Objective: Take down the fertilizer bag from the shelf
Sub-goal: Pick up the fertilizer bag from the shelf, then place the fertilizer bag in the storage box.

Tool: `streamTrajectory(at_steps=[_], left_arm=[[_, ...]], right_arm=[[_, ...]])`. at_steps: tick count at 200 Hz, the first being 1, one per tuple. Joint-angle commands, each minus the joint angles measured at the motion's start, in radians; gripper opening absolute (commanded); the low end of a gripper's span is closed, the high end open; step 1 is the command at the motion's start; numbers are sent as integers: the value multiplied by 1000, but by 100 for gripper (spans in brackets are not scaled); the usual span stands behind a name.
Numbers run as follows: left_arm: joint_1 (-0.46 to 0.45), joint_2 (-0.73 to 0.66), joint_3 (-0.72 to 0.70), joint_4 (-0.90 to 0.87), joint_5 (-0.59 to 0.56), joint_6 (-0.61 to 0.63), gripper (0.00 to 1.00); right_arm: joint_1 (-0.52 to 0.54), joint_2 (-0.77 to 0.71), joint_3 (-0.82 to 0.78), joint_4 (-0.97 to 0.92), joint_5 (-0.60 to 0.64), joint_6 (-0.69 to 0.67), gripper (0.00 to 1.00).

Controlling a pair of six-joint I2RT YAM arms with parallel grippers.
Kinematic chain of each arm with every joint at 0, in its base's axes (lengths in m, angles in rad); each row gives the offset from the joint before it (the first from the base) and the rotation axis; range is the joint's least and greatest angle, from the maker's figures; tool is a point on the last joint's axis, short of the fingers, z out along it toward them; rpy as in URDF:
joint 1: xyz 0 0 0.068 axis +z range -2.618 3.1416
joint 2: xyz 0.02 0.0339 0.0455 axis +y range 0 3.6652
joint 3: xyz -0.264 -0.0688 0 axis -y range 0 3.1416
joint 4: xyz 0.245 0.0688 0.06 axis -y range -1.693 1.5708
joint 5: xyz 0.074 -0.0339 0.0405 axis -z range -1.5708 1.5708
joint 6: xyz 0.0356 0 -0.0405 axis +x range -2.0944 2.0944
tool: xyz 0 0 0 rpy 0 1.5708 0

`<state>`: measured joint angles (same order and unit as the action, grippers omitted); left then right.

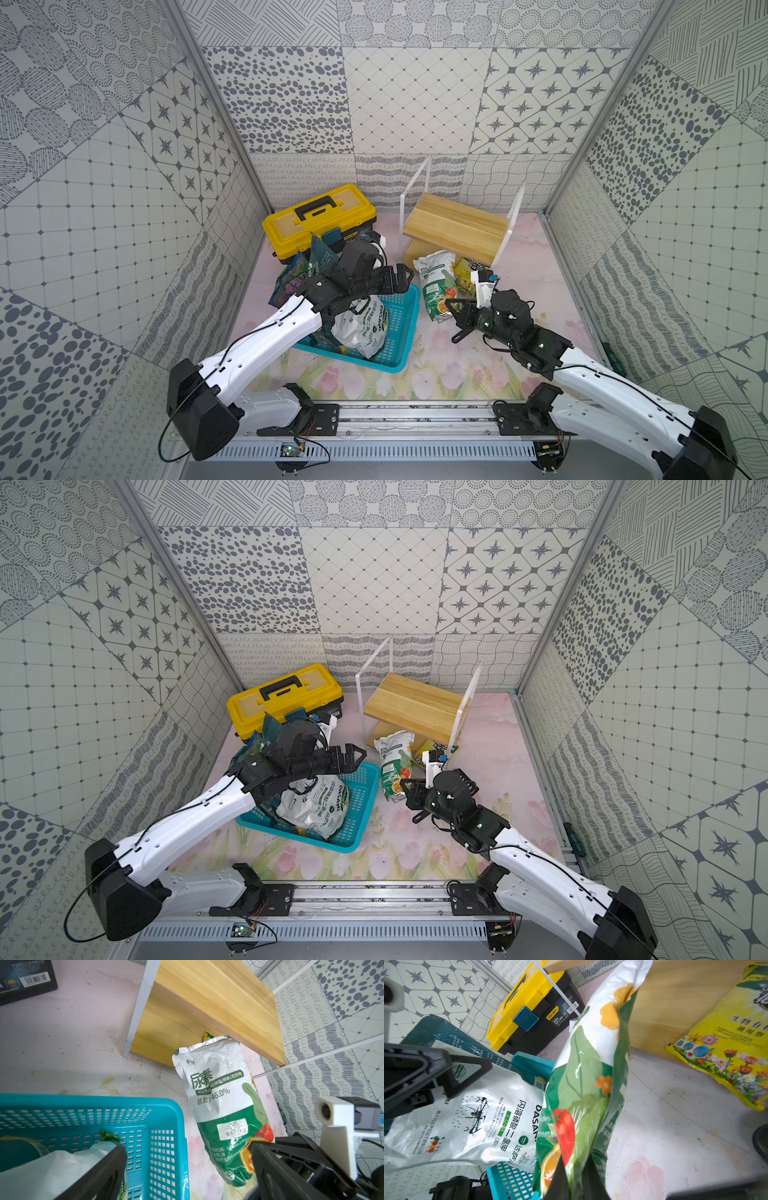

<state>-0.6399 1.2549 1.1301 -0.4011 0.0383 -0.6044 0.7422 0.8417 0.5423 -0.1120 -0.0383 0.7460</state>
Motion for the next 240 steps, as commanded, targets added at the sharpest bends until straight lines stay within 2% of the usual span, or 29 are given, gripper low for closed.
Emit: streamTrajectory(at_steps=[1,28,69,125,169,177,189,196,206,214,225,240], left_arm=[[24,30,12,29,102,-55,100],[37,65,11,82,153,-76,100],[63,129,58,166,180,-94,99],[98,203,75,248,236,-164,93],[99,196,29,289,221,-200,91],[99,195,22,306,226,-213,87],[100,195,16,344,244,-231,71],[98,196,16,361,253,-238,56],[99,195,19,376,253,-240,26],[100,193,24,381,250,-232,13],[100,190,40,368,242,-193,0],[100,180,69,325,220,-128,0]], right_arm=[[6,-77,45,165,-78,28,0],[14,-88,85,209,-129,7,0],[35,-20,123,253,-199,-9,0],[51,-18,127,317,-206,-24,0],[52,-50,98,345,-182,-33,0],[53,-46,97,343,-184,-37,0],[53,-35,97,336,-188,-47,0],[53,-27,95,340,-188,-53,0],[53,-13,92,351,-188,-66,0],[52,1,93,357,-189,-83,0],[51,25,100,354,-192,-114,0],[53,74,120,333,-198,-169,0]])
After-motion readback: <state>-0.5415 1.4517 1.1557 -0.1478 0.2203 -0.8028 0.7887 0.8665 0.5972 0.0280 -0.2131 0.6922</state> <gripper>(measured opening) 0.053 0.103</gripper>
